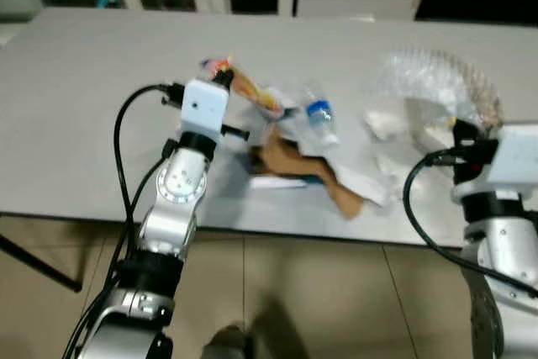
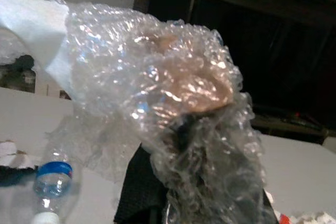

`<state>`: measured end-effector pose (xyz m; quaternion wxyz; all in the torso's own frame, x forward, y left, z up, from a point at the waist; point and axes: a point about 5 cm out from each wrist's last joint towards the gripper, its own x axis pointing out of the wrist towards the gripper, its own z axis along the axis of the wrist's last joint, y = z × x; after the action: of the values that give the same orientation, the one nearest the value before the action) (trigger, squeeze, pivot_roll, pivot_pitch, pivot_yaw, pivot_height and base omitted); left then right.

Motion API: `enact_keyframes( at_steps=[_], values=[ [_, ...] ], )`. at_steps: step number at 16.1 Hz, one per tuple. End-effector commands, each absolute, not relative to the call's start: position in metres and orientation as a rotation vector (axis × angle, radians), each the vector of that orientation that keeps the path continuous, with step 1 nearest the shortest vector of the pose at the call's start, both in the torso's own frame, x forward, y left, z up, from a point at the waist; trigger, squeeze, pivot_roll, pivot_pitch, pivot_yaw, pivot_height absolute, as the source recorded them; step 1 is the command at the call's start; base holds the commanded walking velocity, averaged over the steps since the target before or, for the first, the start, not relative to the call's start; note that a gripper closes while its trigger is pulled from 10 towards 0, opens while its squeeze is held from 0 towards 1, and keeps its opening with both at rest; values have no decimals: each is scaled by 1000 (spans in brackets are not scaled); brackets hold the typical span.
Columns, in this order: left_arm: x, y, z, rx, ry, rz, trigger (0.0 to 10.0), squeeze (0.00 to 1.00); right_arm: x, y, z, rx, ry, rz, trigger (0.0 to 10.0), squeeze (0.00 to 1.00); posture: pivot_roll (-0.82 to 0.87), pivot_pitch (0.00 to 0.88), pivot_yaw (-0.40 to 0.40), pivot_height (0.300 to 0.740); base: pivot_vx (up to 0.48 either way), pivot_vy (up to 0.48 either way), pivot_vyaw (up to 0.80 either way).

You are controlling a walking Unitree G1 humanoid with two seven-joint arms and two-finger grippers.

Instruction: Picking trash to rubbish bin

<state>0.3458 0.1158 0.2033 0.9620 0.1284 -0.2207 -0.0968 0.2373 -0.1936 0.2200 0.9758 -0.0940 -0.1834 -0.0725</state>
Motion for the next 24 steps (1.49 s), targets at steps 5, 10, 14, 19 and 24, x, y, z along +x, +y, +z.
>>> enact_keyframes(
  at_steps=[5,10,14,19,24],
  values=[
    [346,110,206,257,-453,-203,0,0,238,-192,219,-186,-362,-154,10000,0,105,105,-4,740,0,0,800],
    [345,109,207,266,-452,-202,0,0,239,-193,219,-184,-362,-159,10000,0,106,105,-2,740,0,0,800],
    [346,110,206,274,-447,-194,0,0,241,-192,220,-181,-364,-154,10000,0,112,102,-4,740,0,0,800],
    [347,112,204,275,-433,-183,39,0,243,-190,220,-179,-363,-144,10000,0,118,107,-5,740,0,0,800],
    [347,115,205,278,-428,-170,784,0,245,-187,219,-166,-363,-132,10000,0,123,109,-4,740,0,0,800]
  ],
)
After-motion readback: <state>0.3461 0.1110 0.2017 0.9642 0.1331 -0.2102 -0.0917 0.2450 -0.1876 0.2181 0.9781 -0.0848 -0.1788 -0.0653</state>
